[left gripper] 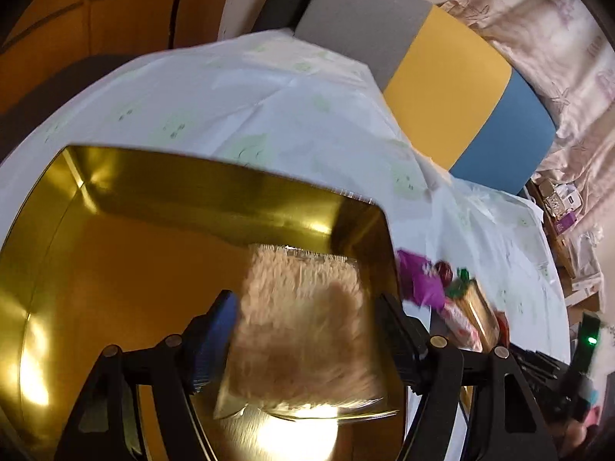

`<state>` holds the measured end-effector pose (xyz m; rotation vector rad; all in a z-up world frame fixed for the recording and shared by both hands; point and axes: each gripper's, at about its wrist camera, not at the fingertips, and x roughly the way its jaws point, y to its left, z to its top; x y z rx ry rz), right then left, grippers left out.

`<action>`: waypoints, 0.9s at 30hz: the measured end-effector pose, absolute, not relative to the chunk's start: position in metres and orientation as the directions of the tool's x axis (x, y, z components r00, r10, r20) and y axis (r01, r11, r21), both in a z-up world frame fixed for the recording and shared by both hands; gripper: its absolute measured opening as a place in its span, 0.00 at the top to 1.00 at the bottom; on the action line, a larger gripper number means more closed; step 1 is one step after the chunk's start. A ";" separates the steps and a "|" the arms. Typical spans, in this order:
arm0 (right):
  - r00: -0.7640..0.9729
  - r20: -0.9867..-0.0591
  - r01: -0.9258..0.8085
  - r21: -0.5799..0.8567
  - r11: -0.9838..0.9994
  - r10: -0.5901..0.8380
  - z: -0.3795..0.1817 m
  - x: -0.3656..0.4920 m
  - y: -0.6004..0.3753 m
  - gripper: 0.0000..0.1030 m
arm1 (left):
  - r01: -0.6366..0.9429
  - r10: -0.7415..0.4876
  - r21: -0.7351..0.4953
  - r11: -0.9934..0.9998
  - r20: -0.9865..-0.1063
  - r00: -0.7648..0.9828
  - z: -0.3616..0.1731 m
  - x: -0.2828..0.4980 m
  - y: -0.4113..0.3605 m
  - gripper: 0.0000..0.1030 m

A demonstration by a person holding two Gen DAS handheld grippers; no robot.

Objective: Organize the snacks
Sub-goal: 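Lower the rice-cracker bag into the gold tray and open the left tool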

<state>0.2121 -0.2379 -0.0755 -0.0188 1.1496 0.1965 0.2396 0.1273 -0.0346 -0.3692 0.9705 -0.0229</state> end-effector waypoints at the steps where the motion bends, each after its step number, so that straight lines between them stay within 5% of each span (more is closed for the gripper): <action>1: 0.394 -0.907 -0.163 0.086 0.983 0.145 -0.075 0.212 -0.238 0.78 | -0.145 -0.176 -0.307 0.941 -0.807 0.564 -0.034 0.244 0.131 0.28; 12: 0.407 -0.901 -0.149 0.100 0.984 0.153 -0.078 0.214 -0.245 0.78 | -0.043 -0.147 -0.239 0.970 -0.718 0.680 0.002 0.175 0.107 0.27; 27: 0.438 -0.891 -0.100 0.082 0.992 0.118 -0.071 0.200 -0.238 0.79 | 0.392 -0.372 -0.146 0.908 -0.711 0.597 -0.022 0.045 -0.011 0.27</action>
